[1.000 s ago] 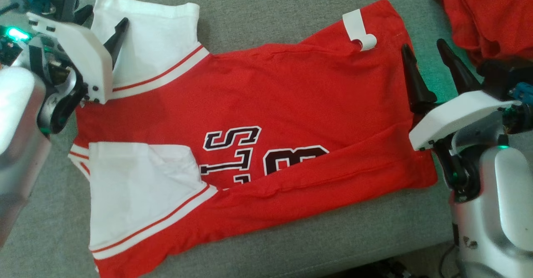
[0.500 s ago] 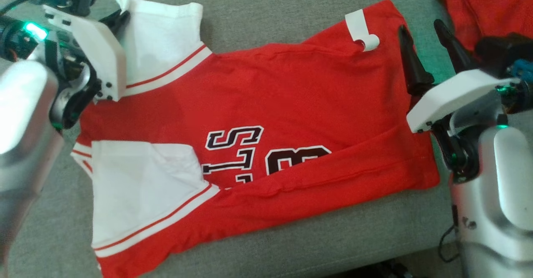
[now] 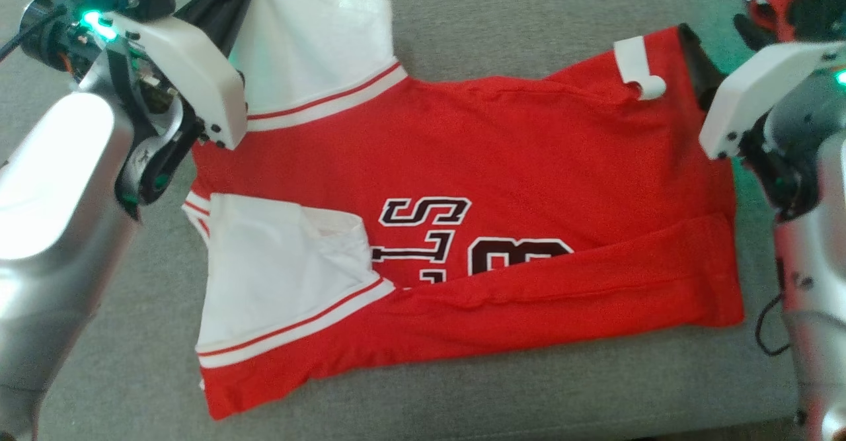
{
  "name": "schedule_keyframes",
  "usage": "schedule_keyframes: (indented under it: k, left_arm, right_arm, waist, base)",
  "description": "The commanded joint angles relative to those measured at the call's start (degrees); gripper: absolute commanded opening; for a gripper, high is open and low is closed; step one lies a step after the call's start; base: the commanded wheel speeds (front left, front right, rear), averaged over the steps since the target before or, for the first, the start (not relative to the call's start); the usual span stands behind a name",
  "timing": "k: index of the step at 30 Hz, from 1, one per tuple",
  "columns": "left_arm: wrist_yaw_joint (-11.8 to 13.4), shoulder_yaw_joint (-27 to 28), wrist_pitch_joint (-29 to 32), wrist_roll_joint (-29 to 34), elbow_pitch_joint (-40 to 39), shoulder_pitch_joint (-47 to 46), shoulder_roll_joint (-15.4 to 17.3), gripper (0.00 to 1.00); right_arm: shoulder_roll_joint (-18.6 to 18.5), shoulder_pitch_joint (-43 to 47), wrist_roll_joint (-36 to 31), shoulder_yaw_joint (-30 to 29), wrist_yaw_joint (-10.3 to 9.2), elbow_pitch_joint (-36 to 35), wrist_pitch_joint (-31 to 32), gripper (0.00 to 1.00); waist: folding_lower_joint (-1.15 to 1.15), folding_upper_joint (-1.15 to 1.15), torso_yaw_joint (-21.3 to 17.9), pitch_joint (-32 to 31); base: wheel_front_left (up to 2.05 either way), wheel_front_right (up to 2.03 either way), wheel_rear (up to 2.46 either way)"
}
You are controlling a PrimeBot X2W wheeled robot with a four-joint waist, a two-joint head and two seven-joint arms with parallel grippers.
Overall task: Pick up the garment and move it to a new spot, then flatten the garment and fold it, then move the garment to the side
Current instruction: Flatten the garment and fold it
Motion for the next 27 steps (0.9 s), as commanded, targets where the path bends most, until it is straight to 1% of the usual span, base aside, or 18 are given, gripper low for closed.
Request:
schedule_keyframes:
  k: [1, 4, 5, 7, 8, 10, 11, 12, 18, 22, 27]
  left_arm:
    - [0.58, 3.06, -0.72, 0.01, -2.53, -1.08, 2.50, 0.00]
    - [1.59, 3.42, -1.74, 0.11, -5.49, 0.11, 2.78, 0.00]
    - [2.16, 3.46, -1.96, 0.13, -7.16, 0.91, 2.96, 0.00]
    - [2.51, 3.39, -2.06, 0.20, -8.51, 1.49, 3.18, 0.00]
    - [2.63, 3.36, -2.07, 0.19, -9.07, 1.69, 3.26, 0.00]
    - [2.87, 3.45, -2.21, 0.15, -10.02, 1.89, 3.37, 0.00]
    - [3.04, 3.58, -2.41, 0.19, -10.45, 1.91, 3.41, 0.00]
    - [3.27, 3.77, -2.66, 0.21, -10.79, 1.93, 3.45, 0.00]
    - [4.84, 5.08, -4.99, 0.18, -11.59, 3.69, 4.12, 0.00]
    - [5.40, 5.51, -6.73, -0.28, -12.29, 6.13, 4.42, 0.00]
    - [6.81, 5.61, -9.65, -1.24, -15.38, 12.22, 4.60, 0.00]
  right_arm:
    - [-0.73, -1.61, 0.17, 1.09, 0.39, -1.25, 0.84, 1.00]
    - [-1.83, -2.89, 0.57, 2.02, 0.39, 1.29, 3.37, 1.00]
    - [-2.16, -3.12, 1.67, 2.73, 0.39, 2.57, 5.01, 0.79]
    - [-2.58, -3.05, 2.39, 3.26, 0.39, 3.40, 6.40, 0.51]
    - [-2.78, -2.97, 2.69, 3.55, 0.39, 3.64, 6.93, 0.44]
    - [-3.04, -2.88, 3.37, 3.83, 0.39, 3.95, 7.49, 0.26]
    - [-3.10, -2.90, 3.51, 3.73, 0.39, 3.92, 7.20, 0.09]
    - [-3.09, -2.92, 3.47, 3.53, 0.39, 3.93, 6.74, 0.00]
    - [-1.64, -3.55, 2.18, 0.81, 0.39, 3.86, -1.11, 0.00]
    - [-1.30, -2.31, 2.27, 0.29, 0.39, 4.09, -3.56, 0.00]
    - [-1.20, 3.02, 3.06, -1.14, 0.39, 2.06, -6.59, 0.00]
  waist:
    - [0.00, 0.00, 0.79, 0.27]
    - [0.00, 0.00, 1.67, 0.56]
    - [0.00, 0.00, 1.99, 0.62]
    - [0.00, 0.00, 2.20, 0.63]
    - [0.00, 0.00, 2.26, 0.62]
    - [0.00, 0.00, 2.30, 0.57]
    - [0.00, 0.00, 2.29, 0.53]
    - [0.00, 0.00, 2.27, 0.46]
    - [0.00, 0.00, 2.27, -1.38]
    - [0.00, 0.00, 2.62, -3.42]
    - [0.00, 0.00, 3.96, -7.80]
  base:
    - [0.00, 0.00, 0.00]
    - [0.00, 0.00, 0.00]
    - [0.00, 0.00, 0.00]
    - [0.00, 0.00, 0.00]
    - [0.00, 0.00, 0.00]
    - [0.00, 0.00, 0.00]
    - [0.00, 0.00, 0.00]
    - [0.00, 0.00, 0.00]
    - [0.00, 0.00, 0.00]
    - [0.00, 0.00, 0.00]
    - [0.00, 0.00, 0.00]
